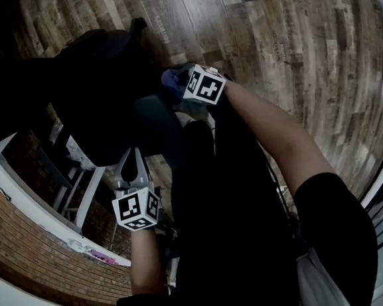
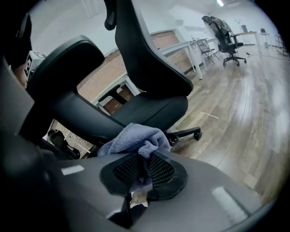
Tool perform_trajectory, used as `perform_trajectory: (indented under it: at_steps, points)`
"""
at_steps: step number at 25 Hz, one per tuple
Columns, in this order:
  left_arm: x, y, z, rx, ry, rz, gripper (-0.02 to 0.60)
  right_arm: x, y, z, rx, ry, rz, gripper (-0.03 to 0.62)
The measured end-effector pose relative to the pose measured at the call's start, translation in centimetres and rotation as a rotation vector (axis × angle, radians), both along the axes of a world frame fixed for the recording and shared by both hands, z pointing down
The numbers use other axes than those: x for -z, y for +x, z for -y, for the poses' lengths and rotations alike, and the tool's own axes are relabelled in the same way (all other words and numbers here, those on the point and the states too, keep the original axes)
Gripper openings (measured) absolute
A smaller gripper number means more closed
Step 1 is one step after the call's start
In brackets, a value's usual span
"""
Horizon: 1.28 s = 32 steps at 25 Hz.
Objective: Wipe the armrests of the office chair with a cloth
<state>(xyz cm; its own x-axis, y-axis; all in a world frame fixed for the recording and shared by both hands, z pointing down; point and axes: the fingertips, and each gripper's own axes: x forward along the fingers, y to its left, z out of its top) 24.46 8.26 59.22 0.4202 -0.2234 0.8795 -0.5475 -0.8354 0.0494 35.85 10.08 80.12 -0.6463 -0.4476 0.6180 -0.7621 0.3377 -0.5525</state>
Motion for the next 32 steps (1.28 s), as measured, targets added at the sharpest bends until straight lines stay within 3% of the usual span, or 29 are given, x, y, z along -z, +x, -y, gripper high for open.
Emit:
perform_trajectory:
  at_steps: [9,16,21,25,32]
  points:
    - [-2.0,-2.1,0.1,0.048,0.007,0.010,0.006,-5.6,0.9,1.5,0.037,-0.040,-0.083,0.043]
    - [-4.0,-3.9,0.1,0.099,-0.020,0.011,0.006,-9.5,1.2,1.4,-0.019,-0.144,-0.110,0.043]
    - [-3.3,-3.5,-0.6,0.077,-0.032,-0.006,0.006,-7.2,-1.9,-1.0,-0.014,-0.184,0.014,0.043]
    - [-1.5,-3.7,-0.8,0.063,-0.031,-0.023,0.006,-4.4,-3.4,-2.8,-0.067,-0.184,0.016,0.043]
    - [1.3,-2.5,-2.1,0.080,-0.013,-0.109,0.006,3.0,-6.0,-5.0,-0.096,-0.089,0.088,0.043]
